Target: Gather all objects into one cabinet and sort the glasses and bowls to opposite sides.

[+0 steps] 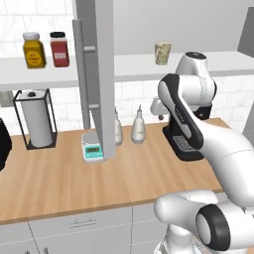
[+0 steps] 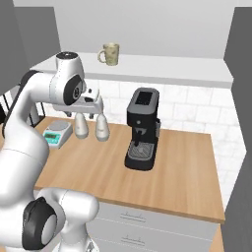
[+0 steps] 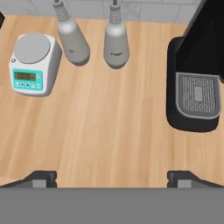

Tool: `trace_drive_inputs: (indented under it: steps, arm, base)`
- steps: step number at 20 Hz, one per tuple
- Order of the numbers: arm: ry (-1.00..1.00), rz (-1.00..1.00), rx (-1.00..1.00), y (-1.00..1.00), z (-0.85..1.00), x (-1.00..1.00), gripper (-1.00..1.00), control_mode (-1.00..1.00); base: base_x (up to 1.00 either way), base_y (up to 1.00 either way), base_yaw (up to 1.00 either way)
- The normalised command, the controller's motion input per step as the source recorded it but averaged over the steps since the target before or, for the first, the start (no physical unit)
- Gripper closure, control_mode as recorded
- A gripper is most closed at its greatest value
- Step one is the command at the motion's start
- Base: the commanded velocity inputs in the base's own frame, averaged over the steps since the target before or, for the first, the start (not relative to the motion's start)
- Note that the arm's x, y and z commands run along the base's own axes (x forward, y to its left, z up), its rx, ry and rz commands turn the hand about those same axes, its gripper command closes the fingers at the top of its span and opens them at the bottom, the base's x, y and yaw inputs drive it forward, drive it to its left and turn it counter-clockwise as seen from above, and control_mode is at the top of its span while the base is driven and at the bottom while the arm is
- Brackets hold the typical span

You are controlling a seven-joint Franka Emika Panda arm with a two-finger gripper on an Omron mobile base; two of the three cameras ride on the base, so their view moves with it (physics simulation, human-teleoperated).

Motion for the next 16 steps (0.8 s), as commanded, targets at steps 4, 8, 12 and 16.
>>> trace_drive_inputs:
  steps: [4,8,12,16]
  arm:
    - [0.00,0.00,0.00,0.00,0.00,0.00,-1.00,1.00]
    - [0.00,0.00,0.00,0.00,0.00,0.00,-1.00,1.00]
    - [-0.04,0.00,0.00,0.00,0.03,-0.01,-1.00,-1.00]
    - [-0.15,-0.09,0.00,0.01,0.41,-0.05,-1.00,-1.00]
  base:
    - [0.05,0.01,0.00]
    - [0.00,0.00,0.00]
    - [0.00,0.00,0.00]
    - [0.00,0.00,0.00]
